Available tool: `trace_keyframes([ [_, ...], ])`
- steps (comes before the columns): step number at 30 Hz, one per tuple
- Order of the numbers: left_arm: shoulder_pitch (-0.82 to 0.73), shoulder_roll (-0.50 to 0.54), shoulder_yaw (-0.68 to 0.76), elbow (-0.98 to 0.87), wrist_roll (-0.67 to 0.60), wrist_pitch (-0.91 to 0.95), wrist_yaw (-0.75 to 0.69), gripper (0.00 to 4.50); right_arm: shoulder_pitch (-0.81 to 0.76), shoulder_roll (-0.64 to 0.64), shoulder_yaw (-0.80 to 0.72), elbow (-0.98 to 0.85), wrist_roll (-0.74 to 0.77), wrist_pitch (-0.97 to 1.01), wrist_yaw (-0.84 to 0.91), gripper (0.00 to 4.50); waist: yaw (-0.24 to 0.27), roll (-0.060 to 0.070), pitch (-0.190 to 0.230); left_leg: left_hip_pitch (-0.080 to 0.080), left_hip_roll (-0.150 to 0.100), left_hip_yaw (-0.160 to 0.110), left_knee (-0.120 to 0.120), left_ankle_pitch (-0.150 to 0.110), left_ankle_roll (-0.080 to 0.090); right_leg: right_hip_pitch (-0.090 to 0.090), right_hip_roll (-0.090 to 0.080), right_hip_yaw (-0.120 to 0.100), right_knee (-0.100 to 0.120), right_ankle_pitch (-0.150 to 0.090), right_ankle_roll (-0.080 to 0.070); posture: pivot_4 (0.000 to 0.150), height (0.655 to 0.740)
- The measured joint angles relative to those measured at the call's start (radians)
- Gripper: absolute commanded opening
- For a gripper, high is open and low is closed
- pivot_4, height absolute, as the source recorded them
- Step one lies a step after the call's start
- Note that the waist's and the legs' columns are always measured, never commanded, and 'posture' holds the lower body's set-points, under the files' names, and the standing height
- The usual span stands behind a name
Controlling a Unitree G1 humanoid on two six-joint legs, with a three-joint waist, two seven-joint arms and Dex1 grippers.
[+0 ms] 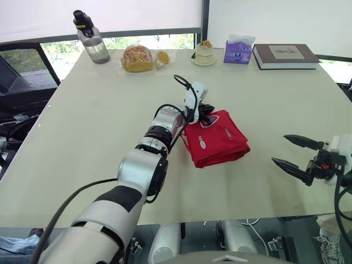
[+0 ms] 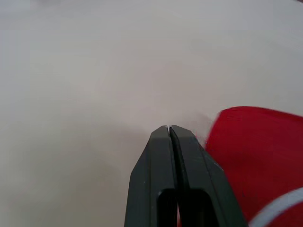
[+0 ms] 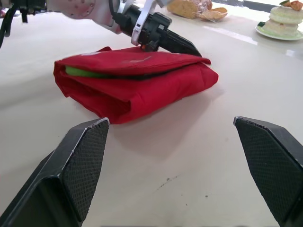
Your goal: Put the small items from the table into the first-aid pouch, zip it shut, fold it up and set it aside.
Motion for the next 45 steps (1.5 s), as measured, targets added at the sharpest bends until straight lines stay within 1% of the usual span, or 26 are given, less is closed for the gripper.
trace_keyframes([
  [4, 0.007, 0.031, 0.013, -0.038, 0.001, -0.130, -0.103, 0.09, -0.030, 0.009, 0.001, -0.008, 0.031, 0.043, -0.042, 4.50, 0.001, 0.000, 0.001, -0.001, 0.000, 0.000, 0.000, 0.000, 0.000, -0.001, 0.000, 0.000, 0.000, 0.002, -0.003, 0.150, 0.7400],
  [6, 0.024, 0.065, 0.012, -0.097, 0.000, -0.180, -0.170, 0.09, -0.041, 0.010, 0.003, -0.025, 0.050, 0.074, -0.062, 4.50, 0.000, 0.000, 0.001, -0.001, 0.000, 0.000, -0.001, 0.000, 0.000, -0.001, 0.000, 0.000, 0.000, 0.002, -0.003, 0.150, 0.7400],
  [10, 0.093, 0.139, 0.015, -0.226, -0.023, -0.191, -0.281, 0.09, -0.071, 0.014, 0.002, -0.039, 0.103, 0.160, -0.127, 4.50, -0.006, 0.000, 0.001, 0.000, 0.000, 0.001, -0.002, 0.000, 0.000, -0.001, 0.000, 0.001, 0.000, 0.002, -0.003, 0.150, 0.7400],
  [11, 0.134, 0.169, 0.015, -0.298, -0.039, -0.168, -0.322, 0.09, -0.101, 0.017, 0.005, -0.043, 0.134, 0.211, -0.158, 4.50, -0.006, 0.000, 0.001, 0.000, 0.000, 0.001, -0.002, 0.000, 0.000, -0.001, 0.000, 0.002, 0.000, 0.002, -0.003, 0.150, 0.7400],
  [13, 0.175, 0.202, 0.015, -0.369, -0.053, -0.146, -0.360, 0.09, -0.126, 0.017, 0.005, -0.051, 0.165, 0.254, -0.185, 4.50, -0.006, 0.000, 0.001, 0.000, 0.000, 0.002, -0.003, 0.000, 0.000, -0.002, 0.000, 0.002, 0.000, 0.002, -0.003, 0.150, 0.7400],
  [14, 0.247, 0.270, 0.014, -0.490, -0.079, -0.101, -0.424, 0.09, -0.166, 0.031, 0.023, -0.059, 0.174, 0.282, -0.223, 4.50, -0.005, 0.000, 0.002, 0.000, 0.001, 0.002, -0.003, 0.000, 0.000, -0.003, 0.000, 0.002, 0.001, 0.002, -0.003, 0.150, 0.7400],
  [16, 0.382, 0.396, 0.017, -0.702, -0.139, 0.002, -0.520, 0.09, -0.213, 0.042, 0.047, -0.059, 0.177, 0.311, -0.254, 4.50, -0.028, 0.001, 0.003, 0.000, 0.002, 0.004, -0.006, 0.000, 0.000, -0.004, 0.000, 0.005, 0.001, 0.002, -0.004, 0.150, 0.7400],
  [18, 0.504, 0.508, 0.051, -0.901, -0.224, 0.157, -0.582, 0.62, -0.235, 0.039, 0.056, -0.047, 0.180, 0.346, -0.271, 4.50, -0.030, 0.000, 0.003, 0.000, 0.004, 0.003, -0.007, 0.000, 0.000, -0.004, 0.000, 0.003, 0.001, 0.002, -0.004, 0.150, 0.7400],
  [19, 0.548, 0.547, 0.071, -0.997, -0.272, 0.228, -0.593, 0.94, -0.253, 0.038, 0.075, -0.043, 0.180, 0.364, -0.272, 4.50, -0.023, -0.001, 0.004, -0.001, 0.005, 0.002, -0.006, 0.000, 0.000, -0.004, 0.000, 0.001, 0.001, 0.002, -0.004, 0.150, 0.7400],
  [20, 0.560, 0.560, 0.077, -1.029, -0.286, 0.249, -0.596, 1.33, -0.257, 0.038, 0.080, -0.043, 0.181, 0.369, -0.271, 4.50, -0.021, -0.001, 0.004, -0.001, 0.006, 0.002, -0.006, 0.000, 0.000, -0.004, 0.000, 0.001, 0.001, 0.002, -0.004, 0.150, 0.7400],
  [22, 0.658, 0.647, 0.135, -1.229, -0.410, 0.393, -0.617, 2.24, -0.291, 0.014, 0.131, -0.034, 0.178, 0.419, -0.256, 4.50, -0.019, -0.001, 0.004, 0.000, 0.007, 0.003, -0.005, 0.000, 0.000, -0.004, -0.001, 0.002, 0.001, 0.002, -0.004, 0.150, 0.7400],
  [23, 0.696, 0.687, 0.172, -1.319, -0.478, 0.461, -0.628, 2.80, -0.304, -0.014, 0.162, -0.013, 0.158, 0.444, -0.249, 4.50, -0.015, -0.001, 0.004, 0.000, 0.006, 0.004, -0.005, 0.000, 0.000, -0.004, -0.001, 0.002, 0.000, 0.001, -0.004, 0.150, 0.7400],
  [25, 0.741, 0.734, 0.214, -1.414, -0.556, 0.532, -0.635, 3.65, -0.335, -0.035, 0.203, 0.021, 0.130, 0.465, -0.232, 4.50, -0.010, -0.001, 0.005, 0.000, 0.007, 0.004, -0.004, 0.000, 0.000, -0.004, -0.001, 0.002, 0.000, 0.000, -0.006, 0.150, 0.7400],
  [26, 0.764, 0.755, 0.230, -1.460, -0.592, 0.565, -0.636, 4.24, -0.358, -0.039, 0.225, 0.039, 0.122, 0.485, -0.224, 4.50, -0.008, -0.001, 0.005, 0.000, 0.007, 0.005, -0.004, 0.000, 0.000, -0.004, -0.001, 0.002, 0.000, 0.000, -0.006, 0.150, 0.7400],
  [27, 0.780, 0.769, 0.241, -1.497, -0.620, 0.588, -0.633, 4.47, -0.382, -0.041, 0.245, 0.052, 0.118, 0.507, -0.221, 4.50, -0.007, -0.002, 0.005, 0.000, 0.008, 0.005, -0.004, 0.000, 0.000, -0.004, 0.000, 0.002, 0.000, 0.000, -0.006, 0.150, 0.7400],
  [31, 0.839, 0.807, 0.290, -1.583, -0.687, 0.638, -0.616, 4.47, -0.459, -0.039, 0.291, 0.088, 0.119, 0.579, -0.203, 4.50, -0.005, -0.002, 0.005, 0.000, 0.007, 0.005, -0.004, 0.000, 0.000, -0.004, 0.001, 0.003, 0.000, 0.001, -0.005, 0.150, 0.7400],
  [35, 0.912, 0.833, 0.328, -1.648, -0.694, 0.639, -0.589, 4.47, -0.521, -0.028, 0.329, 0.140, 0.097, 0.610, -0.190, 4.50, -0.005, -0.002, 0.006, 0.000, 0.007, 0.006, -0.004, 0.000, 0.000, -0.004, 0.001, 0.003, 0.000, 0.001, -0.005, 0.150, 0.7400],
  [38, 0.932, 0.834, 0.352, -1.688, -0.704, 0.640, -0.552, 4.47, -0.568, -0.021, 0.398, 0.188, 0.071, 0.664, -0.183, 4.50, -0.003, -0.003, 0.006, 0.000, 0.008, 0.006, -0.004, 0.000, 0.000, -0.005, 0.001, 0.002, 0.000, 0.001, -0.006, 0.150, 0.7400],
  [39, 0.943, 0.835, 0.363, -1.698, -0.705, 0.640, -0.539, 4.47, -0.591, -0.020, 0.450, 0.216, 0.042, 0.696, -0.182, 4.50, -0.004, -0.003, 0.006, 0.000, 0.007, 0.006, -0.004, 0.000, 0.000, -0.005, 0.001, 0.003, 0.000, 0.001, -0.006, 0.150, 0.7400],
  [42, 0.952, 0.835, 0.368, -1.702, -0.707, 0.640, -0.519, 4.50, -0.596, -0.017, 0.497, 0.247, 0.021, 0.753, -0.176, 3.66, -0.002, -0.003, 0.006, 0.000, 0.007, 0.006, -0.004, 0.000, 0.000, -0.005, 0.001, 0.003, 0.000, 0.001, -0.006, 0.150, 0.7400],
  [43, 0.952, 0.835, 0.368, -1.703, -0.710, 0.641, -0.514, 4.50, -0.596, -0.018, 0.504, 0.249, 0.023, 0.770, -0.168, 3.23, -0.002, -0.003, 0.006, 0.000, 0.007, 0.006, -0.004, 0.000, 0.000, -0.005, 0.001, 0.003, 0.000, 0.001, -0.006, 0.150, 0.7400],
  [44, 0.952, 0.835, 0.369, -1.707, -0.723, 0.645, -0.504, 4.50, -0.594, -0.019, 0.509, 0.245, 0.032, 0.800, -0.148, 2.65, -0.003, -0.003, 0.006, 0.000, 0.007, 0.006, -0.004, 0.000, 0.000, -0.005, 0.001, 0.003, 0.000, 0.001, -0.005, 0.150, 0.7400],
  [45, 0.952, 0.835, 0.370, -1.711, -0.727, 0.647, -0.500, 4.50, -0.592, -0.020, 0.510, 0.241, 0.038, 0.814, -0.140, 2.17, -0.004, -0.003, 0.006, 0.000, 0.007, 0.006, -0.004, 0.000, 0.000, -0.005, 0.001, 0.003, 0.000, 0.001, -0.005, 0.150, 0.7400],
])
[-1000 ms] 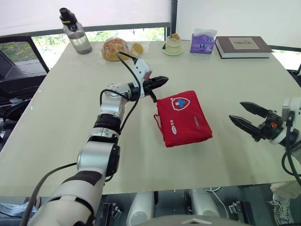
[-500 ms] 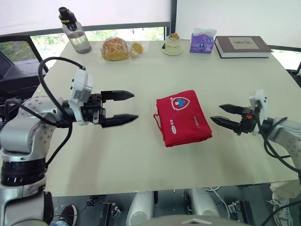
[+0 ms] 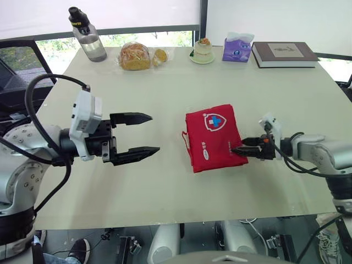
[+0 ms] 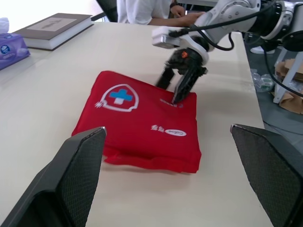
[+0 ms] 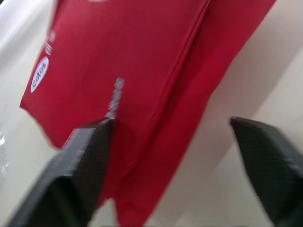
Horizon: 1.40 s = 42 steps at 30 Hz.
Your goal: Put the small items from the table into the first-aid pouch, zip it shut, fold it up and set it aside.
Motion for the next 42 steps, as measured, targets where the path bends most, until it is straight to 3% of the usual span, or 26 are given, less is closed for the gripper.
trace_keyframes([
  [1, 0.000, 0.000, 0.001, -0.005, -0.004, 0.001, 0.004, 4.50, 0.001, -0.002, -0.001, -0.005, 0.005, 0.012, 0.007, 1.83, 0.000, 0.000, 0.000, 0.000, 0.000, 0.000, 0.000, 0.000, 0.000, 0.000, 0.000, 0.000, 0.000, 0.000, 0.000, 0.150, 0.7400],
  [2, 0.000, 0.002, 0.005, -0.009, -0.011, 0.002, 0.008, 4.50, 0.001, 0.000, -0.010, -0.015, 0.028, 0.052, 0.012, 1.16, -0.001, 0.000, 0.000, 0.000, 0.000, 0.000, 0.000, 0.000, 0.000, 0.000, 0.000, 0.000, 0.000, 0.000, 0.000, 0.150, 0.7400],
  [6, 0.001, 0.006, 0.007, -0.008, -0.017, 0.001, 0.023, 4.50, 0.001, 0.042, -0.060, -0.025, 0.071, 0.125, -0.014, 0.04, -0.001, 0.000, 0.000, 0.000, 0.000, 0.000, 0.000, 0.000, 0.000, 0.000, 0.001, 0.000, 0.000, 0.000, 0.001, 0.150, 0.7400],
  [11, -0.039, 0.006, -0.011, 0.018, -0.014, -0.014, 0.029, 4.50, 0.003, 0.180, -0.209, -0.014, 0.124, 0.186, -0.152, 0.04, -0.002, -0.001, 0.001, -0.001, 0.000, 0.000, 0.000, 0.000, 0.000, -0.001, 0.002, 0.000, 0.000, 0.000, 0.001, 0.150, 0.7400],
  [15, -0.103, -0.001, -0.043, 0.059, 0.000, -0.029, 0.053, 4.50, -0.032, 0.310, -0.397, 0.049, 0.141, 0.181, -0.366, 0.04, 0.002, -0.002, 0.001, -0.001, -0.001, 0.000, -0.001, 0.000, 0.000, -0.002, 0.002, 0.001, 0.000, 0.001, 0.001, 0.150, 0.7400],
  [22, -0.252, -0.033, -0.153, 0.157, 0.076, -0.053, 0.120, 4.50, -0.137, 0.477, -0.649, 0.176, 0.099, -0.048, -0.729, 0.04, -0.004, -0.002, 0.002, -0.001, -0.001, 0.002, -0.003, 0.000, 0.000, -0.004, 0.002, 0.004, 0.001, 0.001, 0.001, 0.150, 0.7400],
  [29, -0.361, -0.127, -0.201, 0.205, 0.084, -0.045, 0.208, 4.50, -0.242, 0.626, -0.763, 0.345, 0.056, -0.391, -0.942, 0.04, -0.026, -0.002, 0.002, -0.002, -0.001, 0.005, -0.004, 0.000, 0.000, -0.006, 0.002, 0.007, 0.002, 0.002, 0.001, 0.150, 0.7400],
  [36, -0.362, -0.185, -0.201, 0.211, 0.081, -0.037, 0.266, 4.50, -0.293, 0.641, -0.790, 0.413, 0.068, -0.528, -0.986, 0.04, -0.031, -0.002, 0.002, -0.002, -0.001, 0.006, -0.008, 0.000, 0.000, -0.008, 0.002, 0.008, 0.002, 0.002, 0.001, 0.150, 0.7400],
  [42, -0.322, -0.182, -0.196, 0.182, 0.066, -0.016, 0.275, 4.50, -0.246, 0.624, -0.736, 0.394, 0.076, -0.464, -0.953, 2.70, -0.030, -0.001, 0.003, -0.002, -0.001, 0.006, -0.008, 0.000, 0.000, -0.008, 0.002, 0.008, 0.002, 0.002, 0.000, 0.150, 0.7400],
])
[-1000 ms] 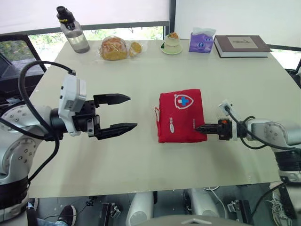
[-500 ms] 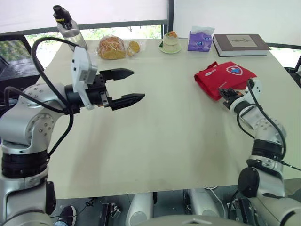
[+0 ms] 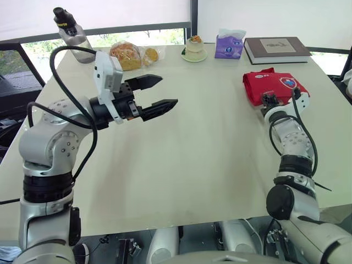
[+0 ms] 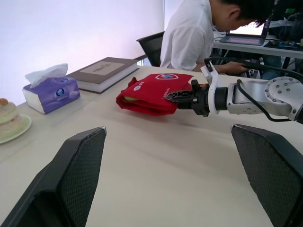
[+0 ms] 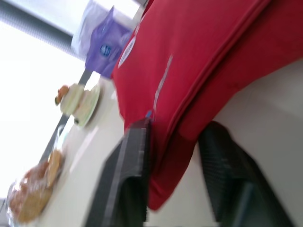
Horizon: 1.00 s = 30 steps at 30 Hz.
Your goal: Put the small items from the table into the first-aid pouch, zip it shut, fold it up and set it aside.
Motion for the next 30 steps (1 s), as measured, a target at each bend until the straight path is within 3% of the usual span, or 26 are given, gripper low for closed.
trace_keyframes([
  [3, 0.042, 0.014, 0.007, -0.030, -0.006, 0.007, 0.001, 4.50, 0.076, -0.013, 0.042, -0.060, 0.012, 0.069, 0.029, 4.24, 0.001, 0.000, 0.000, 0.000, 0.000, 0.000, 0.000, 0.000, 0.000, 0.000, 0.000, 0.000, 0.000, 0.000, 0.000, 0.150, 0.7400],
  [4, 0.067, 0.020, 0.015, -0.046, -0.006, 0.015, 0.008, 4.50, 0.118, -0.030, 0.068, -0.108, 0.013, 0.085, 0.057, 4.45, 0.002, 0.000, 0.000, 0.000, 0.000, 0.000, 0.000, 0.000, 0.000, 0.000, 0.000, 0.000, 0.000, 0.000, 0.000, 0.150, 0.7400],
  [14, 0.348, 0.030, 0.102, -0.131, -0.006, 0.020, 0.031, 4.50, 0.474, -0.299, 0.284, -0.471, -0.057, 0.127, 0.373, 4.45, -0.001, 0.000, 0.000, 0.002, 0.002, 0.003, 0.000, 0.000, 0.000, 0.000, 0.001, 0.003, -0.001, 0.000, 0.000, 0.150, 0.7400],
  [19, 0.533, 0.028, 0.161, -0.137, 0.017, -0.012, 0.029, 4.50, 0.646, -0.435, 0.314, -0.597, -0.111, -0.027, 0.618, 4.45, 0.006, 0.000, 0.000, 0.002, 0.003, 0.003, 0.000, 0.000, 0.000, 0.000, 0.001, 0.003, -0.002, -0.001, 0.000, 0.150, 0.7400],
  [24, 0.632, -0.017, 0.181, -0.135, 0.078, -0.091, 0.056, 4.50, 0.765, -0.535, 0.327, -0.582, -0.224, -0.314, 0.863, 4.45, 0.009, -0.002, 0.000, 0.002, 0.003, 0.005, 0.001, 0.000, 0.000, 0.001, 0.000, 0.003, -0.002, -0.002, -0.001, 0.150, 0.7400],
  [30, 0.759, -0.039, 0.193, -0.144, 0.146, -0.165, 0.064, 4.50, 0.851, -0.571, 0.274, -0.503, -0.220, -0.469, 1.042, 4.45, 0.010, -0.003, -0.001, 0.002, 0.004, 0.005, 0.001, 0.000, 0.000, 0.001, 0.000, 0.003, -0.002, -0.002, -0.002, 0.150, 0.7400],
])
